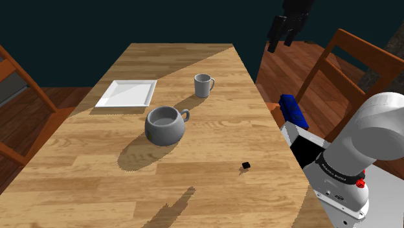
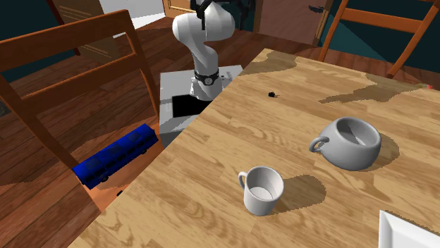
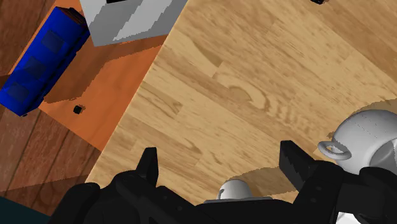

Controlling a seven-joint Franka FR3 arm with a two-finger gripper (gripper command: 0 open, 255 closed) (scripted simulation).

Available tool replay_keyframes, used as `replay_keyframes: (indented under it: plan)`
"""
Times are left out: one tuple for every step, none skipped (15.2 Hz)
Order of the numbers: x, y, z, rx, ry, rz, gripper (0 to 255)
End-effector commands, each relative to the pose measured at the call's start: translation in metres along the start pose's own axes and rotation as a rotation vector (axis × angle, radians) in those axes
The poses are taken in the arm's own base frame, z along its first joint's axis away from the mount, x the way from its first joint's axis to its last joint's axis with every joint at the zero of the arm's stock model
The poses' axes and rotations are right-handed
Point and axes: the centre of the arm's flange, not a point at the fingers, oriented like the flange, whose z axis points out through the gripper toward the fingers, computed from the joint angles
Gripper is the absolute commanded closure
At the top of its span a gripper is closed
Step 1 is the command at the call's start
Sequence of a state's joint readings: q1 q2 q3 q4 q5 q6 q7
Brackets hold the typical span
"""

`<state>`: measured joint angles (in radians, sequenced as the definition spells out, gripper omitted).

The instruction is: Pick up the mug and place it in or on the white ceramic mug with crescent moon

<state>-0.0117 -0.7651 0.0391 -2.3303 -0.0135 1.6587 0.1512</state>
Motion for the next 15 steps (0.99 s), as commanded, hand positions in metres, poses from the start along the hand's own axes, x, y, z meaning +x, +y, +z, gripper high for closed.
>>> replay_keyframes:
  plan:
    - [0.0, 0.0, 0.0, 0.0, 0.0, 0.0, 0]
    - [0.01, -0.004, 0.008, -0.001, -0.002, 0.001, 0]
    - [0.02, -0.009, 0.016, -0.002, -0.003, 0.001, 0]
    - [0.03, -0.013, 0.023, -0.002, -0.005, 0.002, 0]
    - [0.04, -0.018, 0.031, -0.003, -0.007, 0.003, 0]
    - [0.05, -0.022, 0.039, -0.004, -0.009, 0.003, 0]
    - [0.06, -0.027, 0.047, -0.005, -0.01, 0.004, 0]
    - [0.07, -0.031, 0.055, -0.006, -0.012, 0.005, 0]
    - [0.08, -0.036, 0.063, -0.006, -0.014, 0.005, 0]
    - [0.09, -0.04, 0.071, -0.007, -0.015, 0.006, 0]
    - [0.1, -0.044, 0.079, -0.008, -0.017, 0.007, 0]
    - [0.11, -0.049, 0.087, -0.009, -0.019, 0.007, 0]
    - [0.119, -0.053, 0.095, -0.01, -0.021, 0.008, 0]
    - [0.129, -0.057, 0.103, -0.011, -0.022, 0.009, 0]
    - [0.139, -0.062, 0.111, -0.011, -0.024, 0.01, 0]
